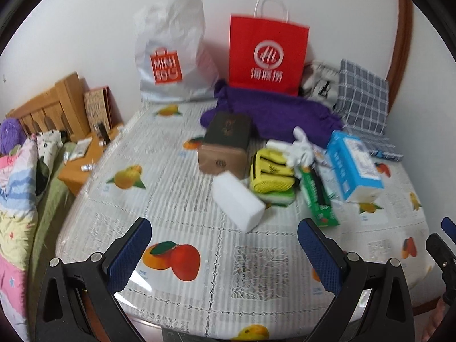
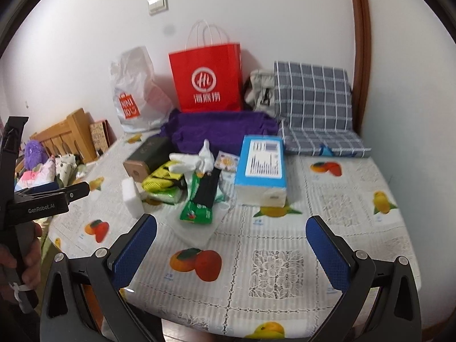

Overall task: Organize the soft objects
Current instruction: 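Close the left tool on the white foam block while the right tool reaches the black watch strap, then grasp the black watch strap with the right tool while the left tool lifts the foam block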

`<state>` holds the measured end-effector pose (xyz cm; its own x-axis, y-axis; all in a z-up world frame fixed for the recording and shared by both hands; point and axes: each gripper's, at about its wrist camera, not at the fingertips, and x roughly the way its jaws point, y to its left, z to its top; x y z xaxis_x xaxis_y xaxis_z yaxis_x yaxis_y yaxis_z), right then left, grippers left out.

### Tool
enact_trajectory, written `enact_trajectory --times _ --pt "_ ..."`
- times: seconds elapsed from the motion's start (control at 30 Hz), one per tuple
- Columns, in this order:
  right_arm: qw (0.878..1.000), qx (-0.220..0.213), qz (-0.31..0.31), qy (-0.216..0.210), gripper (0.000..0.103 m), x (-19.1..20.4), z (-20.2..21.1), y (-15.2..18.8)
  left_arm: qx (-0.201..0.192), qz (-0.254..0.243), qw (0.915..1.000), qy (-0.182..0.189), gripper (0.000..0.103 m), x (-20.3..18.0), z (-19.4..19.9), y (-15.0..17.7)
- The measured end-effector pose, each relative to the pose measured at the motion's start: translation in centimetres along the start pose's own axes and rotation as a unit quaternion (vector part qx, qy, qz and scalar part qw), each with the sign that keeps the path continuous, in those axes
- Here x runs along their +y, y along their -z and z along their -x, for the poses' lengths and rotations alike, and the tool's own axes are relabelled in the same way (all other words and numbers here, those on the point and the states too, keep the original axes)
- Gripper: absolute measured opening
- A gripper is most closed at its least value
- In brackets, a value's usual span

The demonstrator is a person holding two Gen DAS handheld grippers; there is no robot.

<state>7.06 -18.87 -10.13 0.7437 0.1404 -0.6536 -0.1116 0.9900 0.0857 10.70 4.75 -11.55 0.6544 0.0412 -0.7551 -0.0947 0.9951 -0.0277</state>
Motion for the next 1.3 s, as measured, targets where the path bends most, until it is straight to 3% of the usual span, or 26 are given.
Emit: enact_trajectory --times 0.2,0.57,0.73,0.83,0.9,0.93,0.97,1.03,1.13,1.23,1.3 --pt "0.999 0.037 -0.01 -0.008 0.103 -0.9 -4.1 0.7 0.04 -0.003 0.9992 0.009 0.103 -0.3 -4.9 0.3" --pt "0.998 0.062 -0.006 -0.02 0.102 -0.6 -8.3 0.6 0.072 -0.005 0.9971 0.023 0.103 -2.0 -11.0 0.1" --pt "0.997 0.077 0.005 -0.022 0.102 0.6 -9.9 0.3 0.069 -0.016 0.9975 0.006 0.098 -2.7 -12.5 0.0" --pt "0.996 0.08 0.002 -0.033 0.102 1.0 -10.5 -0.1 0.074 -0.02 0.997 0.006 0.083 -2.9 -13.5 -0.1" --pt "0.996 0.078 0.005 -0.032 0.102 1.6 -10.9 -0.3 0.077 -0.013 0.9968 0.017 0.066 -2.6 -13.9 -0.1" --pt "0.996 0.078 0.008 -0.031 0.102 1.8 -11.1 -0.4 0.076 -0.01 0.9968 0.02 0.051 -2.3 -14.1 -0.1" --pt "0.996 0.08 0.011 -0.03 0.102 2.0 -11.4 -0.4 0.074 -0.008 0.997 0.021 0.046 -2.0 -14.0 -0.1" --pt "0.996 0.086 0.009 -0.031 0.101 2.3 -12.1 -0.5 0.069 -0.011 0.9973 0.024 0.042 -1.5 -13.9 -0.2" --pt "0.996 0.091 0.015 -0.008 0.091 3.1 -13.4 -0.7 0.07 0.001 0.9972 0.026 0.041 0.0 -13.7 -0.4" --pt "0.994 0.1 -0.002 -0.039 0.086 3.5 -14.5 -0.9 0.068 0.009 0.9975 0.019 0.041 1.6 -13.2 -0.5" --pt "0.994 0.098 -0.014 -0.048 0.075 3.6 -15.1 -1.2 0.066 0.011 0.9978 0.008 0.041 2.5 -13.0 -0.5"
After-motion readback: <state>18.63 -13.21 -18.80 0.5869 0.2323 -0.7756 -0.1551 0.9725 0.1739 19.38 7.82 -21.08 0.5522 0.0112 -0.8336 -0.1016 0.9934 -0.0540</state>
